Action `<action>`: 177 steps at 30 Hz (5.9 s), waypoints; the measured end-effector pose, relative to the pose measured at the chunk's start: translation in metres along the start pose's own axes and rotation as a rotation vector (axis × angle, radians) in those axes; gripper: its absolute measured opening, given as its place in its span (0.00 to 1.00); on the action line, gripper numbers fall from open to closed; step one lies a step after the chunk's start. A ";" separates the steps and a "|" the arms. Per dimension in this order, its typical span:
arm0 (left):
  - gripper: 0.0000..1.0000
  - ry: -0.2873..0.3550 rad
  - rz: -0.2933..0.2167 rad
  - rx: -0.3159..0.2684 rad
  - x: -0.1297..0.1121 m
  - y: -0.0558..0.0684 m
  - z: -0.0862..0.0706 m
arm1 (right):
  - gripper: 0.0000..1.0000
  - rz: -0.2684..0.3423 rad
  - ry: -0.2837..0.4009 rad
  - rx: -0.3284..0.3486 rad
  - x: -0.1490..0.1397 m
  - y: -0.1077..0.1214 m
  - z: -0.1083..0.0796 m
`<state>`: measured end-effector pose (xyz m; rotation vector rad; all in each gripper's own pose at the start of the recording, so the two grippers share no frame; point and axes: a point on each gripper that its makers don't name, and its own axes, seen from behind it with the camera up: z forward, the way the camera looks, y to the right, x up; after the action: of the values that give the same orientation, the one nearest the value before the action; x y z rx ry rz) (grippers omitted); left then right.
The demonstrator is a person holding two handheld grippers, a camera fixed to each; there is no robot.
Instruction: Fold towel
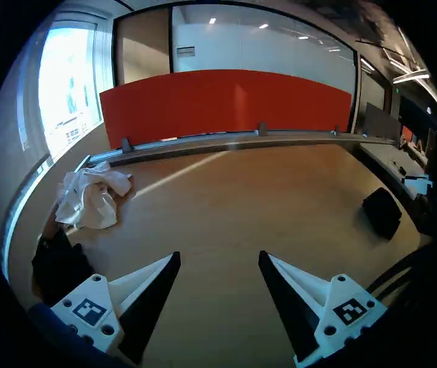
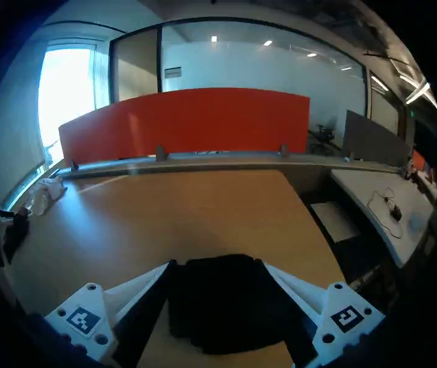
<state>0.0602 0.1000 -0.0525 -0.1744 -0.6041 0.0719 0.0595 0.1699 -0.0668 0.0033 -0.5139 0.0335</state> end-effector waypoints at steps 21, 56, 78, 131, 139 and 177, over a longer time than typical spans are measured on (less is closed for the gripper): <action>0.94 0.238 -0.116 0.094 0.053 -0.028 -0.004 | 1.00 0.021 0.307 -0.008 0.075 -0.036 -0.003; 0.94 0.431 -0.118 0.153 0.097 -0.066 -0.017 | 1.00 -0.014 0.434 0.030 0.134 -0.164 0.001; 0.94 0.506 -0.054 0.157 0.072 -0.076 -0.003 | 1.00 0.007 0.422 0.056 0.127 -0.209 0.002; 0.94 0.606 -0.083 0.198 -0.033 -0.113 0.063 | 1.00 -0.072 0.460 0.102 0.078 -0.249 0.055; 0.94 0.605 -0.085 0.204 -0.033 -0.114 0.062 | 1.00 -0.072 0.455 0.107 0.076 -0.249 0.057; 0.95 0.604 -0.081 0.204 -0.033 -0.113 0.062 | 1.00 -0.008 0.497 0.019 0.006 -0.186 0.084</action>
<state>-0.0006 -0.0062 0.0002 0.0305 0.0007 0.0000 0.0301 -0.0163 0.0102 0.0154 -0.0171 0.0298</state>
